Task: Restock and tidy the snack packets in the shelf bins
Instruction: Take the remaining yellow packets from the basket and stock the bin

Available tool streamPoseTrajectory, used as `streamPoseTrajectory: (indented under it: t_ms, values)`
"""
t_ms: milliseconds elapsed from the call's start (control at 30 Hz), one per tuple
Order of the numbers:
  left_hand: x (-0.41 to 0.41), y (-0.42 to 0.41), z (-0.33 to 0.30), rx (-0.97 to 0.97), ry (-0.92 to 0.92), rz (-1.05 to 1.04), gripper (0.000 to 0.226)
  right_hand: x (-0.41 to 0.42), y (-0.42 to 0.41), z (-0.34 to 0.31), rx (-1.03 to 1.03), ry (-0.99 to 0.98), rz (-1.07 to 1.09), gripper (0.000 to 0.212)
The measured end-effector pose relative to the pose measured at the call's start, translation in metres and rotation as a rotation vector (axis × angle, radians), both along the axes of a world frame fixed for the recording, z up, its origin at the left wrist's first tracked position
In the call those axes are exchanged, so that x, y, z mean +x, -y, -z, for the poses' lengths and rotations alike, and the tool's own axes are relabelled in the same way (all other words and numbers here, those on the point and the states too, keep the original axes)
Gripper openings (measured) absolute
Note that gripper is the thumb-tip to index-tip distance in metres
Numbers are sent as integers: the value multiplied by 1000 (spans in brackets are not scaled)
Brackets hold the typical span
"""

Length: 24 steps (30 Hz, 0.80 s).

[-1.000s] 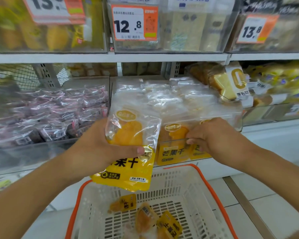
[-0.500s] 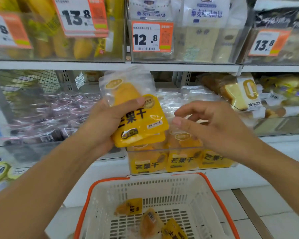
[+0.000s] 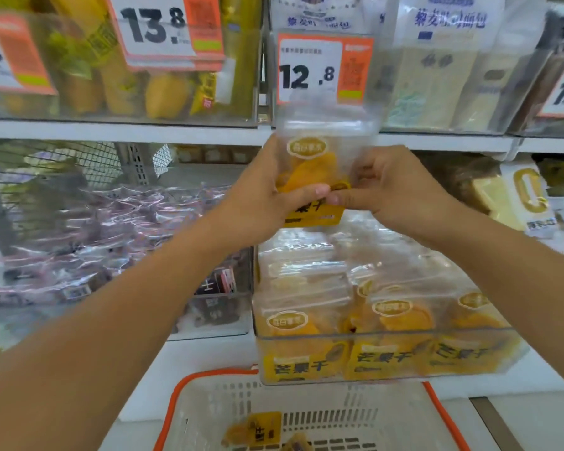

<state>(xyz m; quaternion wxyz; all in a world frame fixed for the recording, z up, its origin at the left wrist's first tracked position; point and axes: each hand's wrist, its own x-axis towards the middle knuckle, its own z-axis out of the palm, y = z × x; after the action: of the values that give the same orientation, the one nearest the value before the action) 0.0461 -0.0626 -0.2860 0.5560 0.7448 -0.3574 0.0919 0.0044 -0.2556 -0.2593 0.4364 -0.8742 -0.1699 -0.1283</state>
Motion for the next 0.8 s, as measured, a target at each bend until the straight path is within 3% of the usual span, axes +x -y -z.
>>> streamPoseTrajectory:
  t_ms: [100,200,400,500,567,633,800]
  values:
    - [7,-7,16,68,-74,-65,46,6,-1,8,-98,-62,1,22]
    - [10,-13,13,47,-111,-123,42,7,-4,3,-10,-110,-16,8]
    - [13,-16,13,268,-113,-247,44,18,-8,7,-86,-166,69,16]
    - [11,-16,17,332,-115,-284,29,16,-8,8,-140,-199,81,16]
    - [11,-17,19,378,-137,-275,43,14,-9,5,-79,-167,87,14]
    - [14,-22,20,429,-148,-267,72,15,-10,4,41,-124,114,19]
    - [9,-25,21,463,-286,-162,59,20,-7,12,17,-154,161,17]
